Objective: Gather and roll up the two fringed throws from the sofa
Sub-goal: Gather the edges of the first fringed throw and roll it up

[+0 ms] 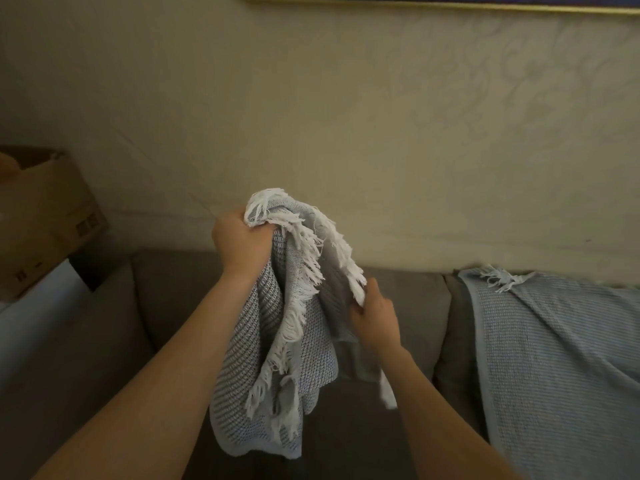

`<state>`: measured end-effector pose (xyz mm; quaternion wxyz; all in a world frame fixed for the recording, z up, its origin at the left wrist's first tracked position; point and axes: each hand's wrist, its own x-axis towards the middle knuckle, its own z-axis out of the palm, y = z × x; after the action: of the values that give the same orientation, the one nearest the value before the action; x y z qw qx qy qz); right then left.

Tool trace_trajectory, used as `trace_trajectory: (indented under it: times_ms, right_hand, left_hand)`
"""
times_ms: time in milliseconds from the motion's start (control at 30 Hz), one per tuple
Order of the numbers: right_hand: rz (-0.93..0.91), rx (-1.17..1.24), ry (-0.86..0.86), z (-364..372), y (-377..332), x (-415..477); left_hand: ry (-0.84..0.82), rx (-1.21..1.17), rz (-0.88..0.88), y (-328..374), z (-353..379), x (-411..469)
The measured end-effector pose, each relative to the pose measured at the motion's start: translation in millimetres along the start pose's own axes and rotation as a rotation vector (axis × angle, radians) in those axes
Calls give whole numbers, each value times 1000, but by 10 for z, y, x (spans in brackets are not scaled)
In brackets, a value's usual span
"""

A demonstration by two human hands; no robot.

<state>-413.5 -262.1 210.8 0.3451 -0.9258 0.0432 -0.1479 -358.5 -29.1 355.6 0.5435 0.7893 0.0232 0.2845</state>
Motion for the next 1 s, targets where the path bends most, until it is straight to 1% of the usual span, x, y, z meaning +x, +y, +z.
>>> trace_trajectory:
  times_ms: [67,100,133,167,200,267,300,367,433,467,533,567,633,667,700,800,933,1000]
  right_hand:
    - [-99,-75,-77,23,49,-56]
    - [-125,-134,-83,29,80,-84]
    - [-120,-202,-40,37,97,-113]
    - [-81,-255,34,49,97,-145]
    - [-17,-259,135,54,85,-163]
    - [137,-157,316,44,70,-147]
    - [188,-92,355,18,63,-115]
    - [221,54,400,-39,73,-40]
    - [246,204,491,-104,63,36]
    - [229,222,485,-126,61,76]
    - [149,189,403,-131,48,97]
    - [134,182,395,-137,52,101]
    - [172,211,443,-165,62,88]
    - [179,221,423,-168,67,73]
    - [155,222,350,-141,70,41]
    - [-26,137,45,-8,68,-101]
    - [-122,38,-314,177,-63,-210]
    - [-137,8,-395,280,-148,-225]
  left_hand:
    - [24,-7,-7,-8,32,20]
    - [37,-6,-13,1,45,24]
    - [51,-5,-22,3,55,31]
    - [64,2,-31,5,60,32]
    - [75,15,-39,4,66,37]
    - [84,49,-56,1,74,41]
    - [89,61,-62,-4,78,44]
    - [94,73,-57,-4,89,42]
    - [89,90,-41,8,99,32]
    - [89,96,-40,6,103,39]
    - [96,103,-54,-8,108,61]
    - [98,108,-63,-13,112,70]
    - [90,109,-72,-16,118,74]
    - [86,101,-75,-10,124,75]
    - [85,93,-81,-2,124,75]
    - [74,97,-94,9,154,83]
    - [70,68,-65,50,230,46]
    - [72,60,-59,56,250,36]
